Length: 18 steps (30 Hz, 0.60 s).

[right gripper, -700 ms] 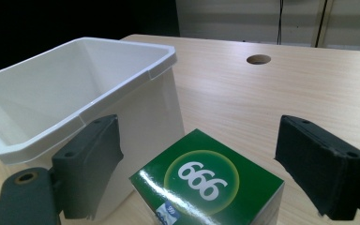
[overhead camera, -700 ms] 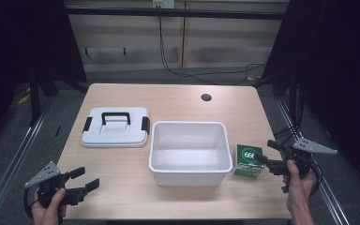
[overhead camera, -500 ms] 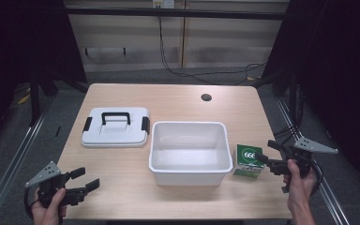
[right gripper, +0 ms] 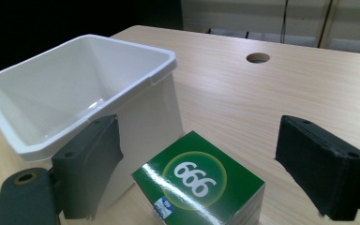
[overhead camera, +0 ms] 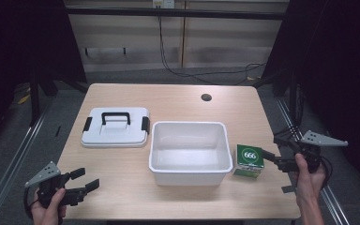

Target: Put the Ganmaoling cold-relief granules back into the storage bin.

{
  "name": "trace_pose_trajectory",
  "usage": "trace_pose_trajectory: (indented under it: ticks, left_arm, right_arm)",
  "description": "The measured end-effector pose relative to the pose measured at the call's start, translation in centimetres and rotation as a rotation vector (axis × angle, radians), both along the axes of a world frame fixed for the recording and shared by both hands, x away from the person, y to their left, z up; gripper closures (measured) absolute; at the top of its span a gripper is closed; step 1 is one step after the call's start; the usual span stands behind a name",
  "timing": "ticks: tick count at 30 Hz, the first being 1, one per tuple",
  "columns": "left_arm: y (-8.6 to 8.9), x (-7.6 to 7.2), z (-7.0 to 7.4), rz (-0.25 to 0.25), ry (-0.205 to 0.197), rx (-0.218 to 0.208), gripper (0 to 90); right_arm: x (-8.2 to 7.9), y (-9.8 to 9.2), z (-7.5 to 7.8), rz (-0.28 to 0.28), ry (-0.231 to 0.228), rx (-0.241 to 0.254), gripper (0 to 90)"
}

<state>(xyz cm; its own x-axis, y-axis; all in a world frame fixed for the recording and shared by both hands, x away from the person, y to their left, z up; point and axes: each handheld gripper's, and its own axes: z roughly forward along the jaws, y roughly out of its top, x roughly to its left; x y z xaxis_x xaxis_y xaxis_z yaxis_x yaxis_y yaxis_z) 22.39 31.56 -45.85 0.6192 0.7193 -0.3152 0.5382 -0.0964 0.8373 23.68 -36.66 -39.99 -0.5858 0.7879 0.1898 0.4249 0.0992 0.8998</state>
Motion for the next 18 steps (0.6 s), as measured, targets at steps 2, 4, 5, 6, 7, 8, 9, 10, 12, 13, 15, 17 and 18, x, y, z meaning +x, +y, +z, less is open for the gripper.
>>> trace_pose_trajectory:
  ticks: [2, 4, 5, 6, 7, 8, 9, 10, 12, 13, 15, 17, 18]
  left_arm:
    - [0.0, 0.1, 0.0, 0.006, 0.001, -0.001, 16.1]
    - [0.0, 0.1, -0.1, 0.004, 0.002, -0.001, 16.1]
    - [0.0, 0.1, 0.0, 0.000, 0.001, -0.002, 16.1]
    - [0.1, 0.1, 0.0, -0.001, -0.001, -0.004, 16.1]
    - [0.1, 0.1, 0.0, 0.003, 0.002, -0.010, 16.1]
    - [0.1, 0.1, -0.1, 0.005, 0.006, -0.012, 16.1]
    - [0.1, 0.1, -0.1, 0.005, 0.009, -0.011, 16.0]
    - [0.1, 0.1, -0.2, 0.001, 0.013, -0.010, 16.1]
    - [0.1, 0.1, -0.1, 0.001, 0.012, -0.009, 16.1]
    - [0.1, 0.1, -0.1, 0.001, 0.012, -0.009, 16.1]
    - [0.1, 0.1, -0.2, 0.001, 0.011, -0.008, 16.1]
    - [0.0, 0.1, -0.1, 0.003, 0.013, -0.008, 16.1]
    - [0.0, 0.1, -0.1, 0.003, 0.013, -0.008, 16.1]
  right_arm:
    - [0.3, 0.1, 0.3, -0.012, 0.016, -0.030, 13.8]
    - [0.5, 0.1, 0.4, -0.011, 0.018, -0.039, 13.9]
    - [0.9, 0.3, 0.5, -0.003, 0.016, -0.079, 13.9]
    - [1.0, 0.3, 0.7, -0.001, 0.031, -0.089, 13.8]
    - [1.2, 0.2, 0.8, 0.007, 0.024, -0.094, 13.7]
    - [1.2, 0.2, 0.9, 0.017, 0.012, -0.083, 13.7]
    - [1.3, 0.1, 1.0, 0.041, 0.006, -0.084, 13.7]
    - [1.5, 0.1, 1.1, 0.057, 0.022, -0.092, 13.7]
    - [1.8, 0.4, 1.2, 0.094, 0.047, -0.146, 13.7]
    - [2.1, 0.5, 1.2, 0.118, 0.066, -0.168, 13.7]
    - [2.4, 0.8, 1.3, 0.136, 0.084, -0.197, 13.6]
    - [3.0, 1.8, 1.4, 0.222, 0.125, -0.293, 13.8]
    - [3.0, 1.8, 1.4, 0.222, 0.125, -0.293, 13.8]
